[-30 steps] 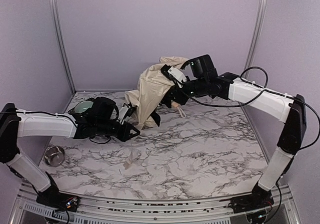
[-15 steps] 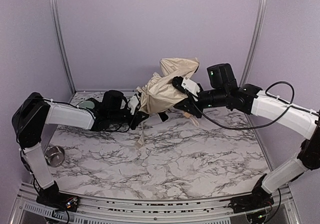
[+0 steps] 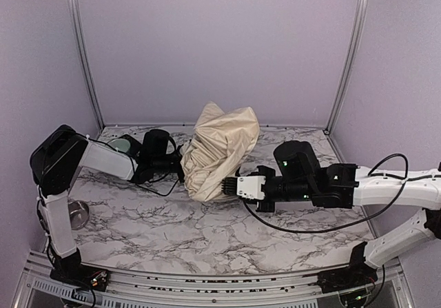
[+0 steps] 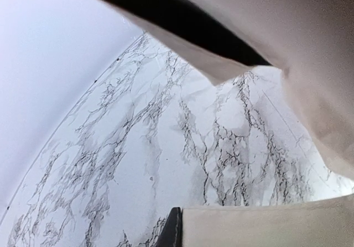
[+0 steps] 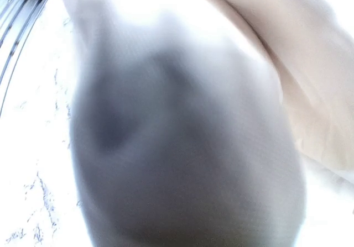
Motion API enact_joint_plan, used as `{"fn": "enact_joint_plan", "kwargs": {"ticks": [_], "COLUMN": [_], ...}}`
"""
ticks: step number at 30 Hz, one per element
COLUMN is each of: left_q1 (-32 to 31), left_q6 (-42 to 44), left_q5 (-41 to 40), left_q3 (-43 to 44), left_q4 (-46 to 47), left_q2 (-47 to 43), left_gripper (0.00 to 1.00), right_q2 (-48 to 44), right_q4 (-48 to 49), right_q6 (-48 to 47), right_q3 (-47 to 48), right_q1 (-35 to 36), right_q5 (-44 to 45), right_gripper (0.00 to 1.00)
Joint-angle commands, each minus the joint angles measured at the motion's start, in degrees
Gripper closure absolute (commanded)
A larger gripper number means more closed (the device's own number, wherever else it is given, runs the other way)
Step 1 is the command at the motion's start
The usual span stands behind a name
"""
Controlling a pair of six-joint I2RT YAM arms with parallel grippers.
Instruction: Put away the umbrella
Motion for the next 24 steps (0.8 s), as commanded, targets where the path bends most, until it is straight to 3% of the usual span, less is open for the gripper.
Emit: {"fn": "enact_joint_plan", "kwargs": {"ticks": [1,14,24], "left_q1": [0.9,0.9,0.9], "left_q6": [8.6,11.6,12.3], "left_q5": [-0.1,-2.9,-12.3], "left_q3": [-0.3,-4.2,-3.6], "left_q4": [5.9,9.3,9.3], "left_q2": [-1.0,-2.9,0.3], "left_gripper": [0.97,1.0,1.0], "right_q2": [0.1,13.6,24.4], "right_q4": [3.6,5.7,2.1], "right_q6": [-3.3,2.0,7.6], "right_q3": [-4.8,-7.4,-4.8], "right_q1": [5.1,9.7,10.0], "right_q5": [4.5,9.3,10.6], "right_gripper": [1.0,1.0,1.0]}}
